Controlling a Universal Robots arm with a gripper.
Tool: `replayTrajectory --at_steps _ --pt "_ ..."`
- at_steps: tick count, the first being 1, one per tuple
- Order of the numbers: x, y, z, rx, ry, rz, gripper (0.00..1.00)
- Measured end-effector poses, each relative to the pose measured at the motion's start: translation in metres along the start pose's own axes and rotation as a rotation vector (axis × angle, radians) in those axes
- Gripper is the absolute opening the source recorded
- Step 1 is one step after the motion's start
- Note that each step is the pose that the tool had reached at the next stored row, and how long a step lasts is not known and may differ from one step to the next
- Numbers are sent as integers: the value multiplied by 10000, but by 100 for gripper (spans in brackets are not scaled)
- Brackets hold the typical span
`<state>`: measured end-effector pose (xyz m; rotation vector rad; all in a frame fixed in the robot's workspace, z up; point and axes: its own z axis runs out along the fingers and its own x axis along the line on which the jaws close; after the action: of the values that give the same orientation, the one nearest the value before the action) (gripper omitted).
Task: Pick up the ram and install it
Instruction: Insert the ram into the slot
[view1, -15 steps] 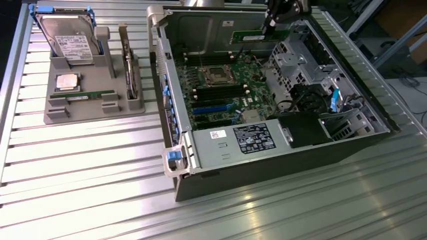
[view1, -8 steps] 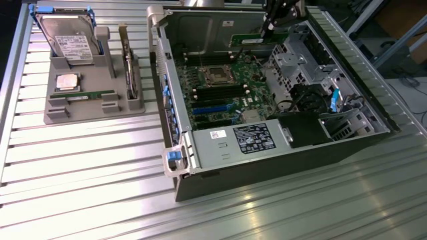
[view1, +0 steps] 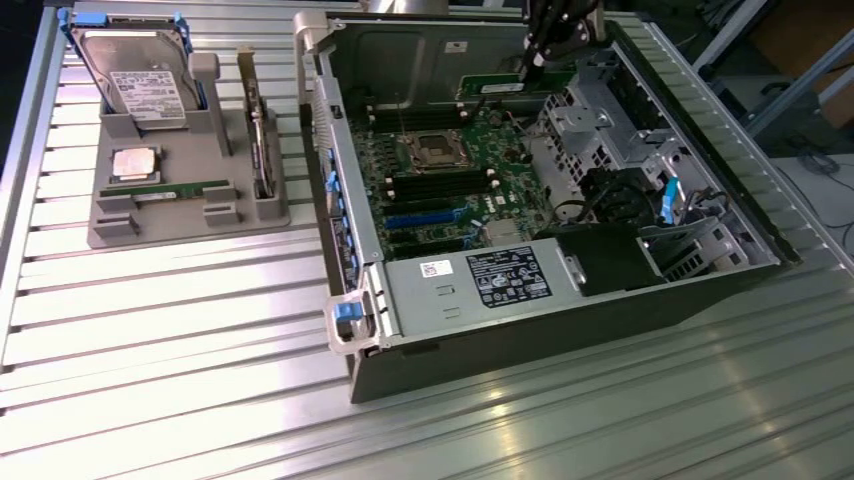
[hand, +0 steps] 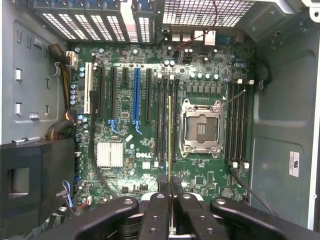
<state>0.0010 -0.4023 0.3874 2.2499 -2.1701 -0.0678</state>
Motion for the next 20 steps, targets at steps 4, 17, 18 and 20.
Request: replayTrajectory --at_steps 4,17,18,20 --pt "1 -2 40 0 1 0 12" --pt "4 -8 201 0 0 0 12" --pt "4 -8 208 0 1 0 12" --pt "5 -10 231 0 1 0 12"
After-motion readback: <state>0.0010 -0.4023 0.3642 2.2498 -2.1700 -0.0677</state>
